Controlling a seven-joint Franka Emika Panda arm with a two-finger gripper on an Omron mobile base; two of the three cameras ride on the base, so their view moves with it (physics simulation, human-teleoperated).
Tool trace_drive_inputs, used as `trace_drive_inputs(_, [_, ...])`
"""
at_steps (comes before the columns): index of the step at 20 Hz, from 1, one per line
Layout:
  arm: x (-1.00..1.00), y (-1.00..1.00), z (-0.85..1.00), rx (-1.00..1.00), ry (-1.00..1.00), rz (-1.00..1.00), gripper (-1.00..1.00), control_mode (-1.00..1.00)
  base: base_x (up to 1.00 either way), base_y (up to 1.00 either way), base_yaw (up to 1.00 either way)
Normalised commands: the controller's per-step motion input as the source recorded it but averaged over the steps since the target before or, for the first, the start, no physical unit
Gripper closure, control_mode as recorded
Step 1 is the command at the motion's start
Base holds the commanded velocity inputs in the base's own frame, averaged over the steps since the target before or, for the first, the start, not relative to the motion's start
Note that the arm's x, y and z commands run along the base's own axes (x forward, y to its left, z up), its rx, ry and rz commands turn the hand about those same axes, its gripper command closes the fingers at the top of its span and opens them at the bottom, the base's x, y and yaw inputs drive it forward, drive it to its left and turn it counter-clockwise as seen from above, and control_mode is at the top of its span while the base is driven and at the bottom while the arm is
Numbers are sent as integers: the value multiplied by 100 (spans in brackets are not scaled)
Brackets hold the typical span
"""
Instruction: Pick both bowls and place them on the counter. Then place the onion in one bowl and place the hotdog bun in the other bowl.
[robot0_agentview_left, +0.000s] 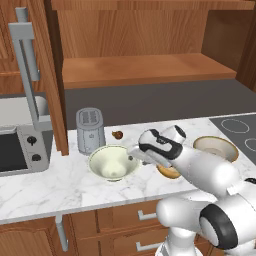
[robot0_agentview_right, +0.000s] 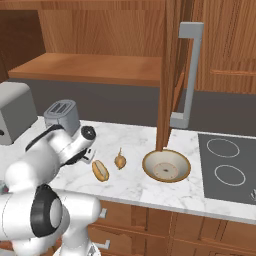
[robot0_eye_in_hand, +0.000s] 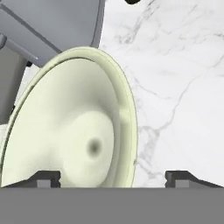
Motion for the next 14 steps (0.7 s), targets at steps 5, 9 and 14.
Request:
trace_drive_inputs(5, [-27, -17, 53, 0, -9, 0, -100, -100, 0, 0, 0])
trace_drive_inputs(9, [-24, -18, 49, -9, -9, 0, -100, -100, 0, 0, 0])
trace_drive_inputs(14, [-33, -34, 52, -14, -10, 0, -100, -100, 0, 0, 0])
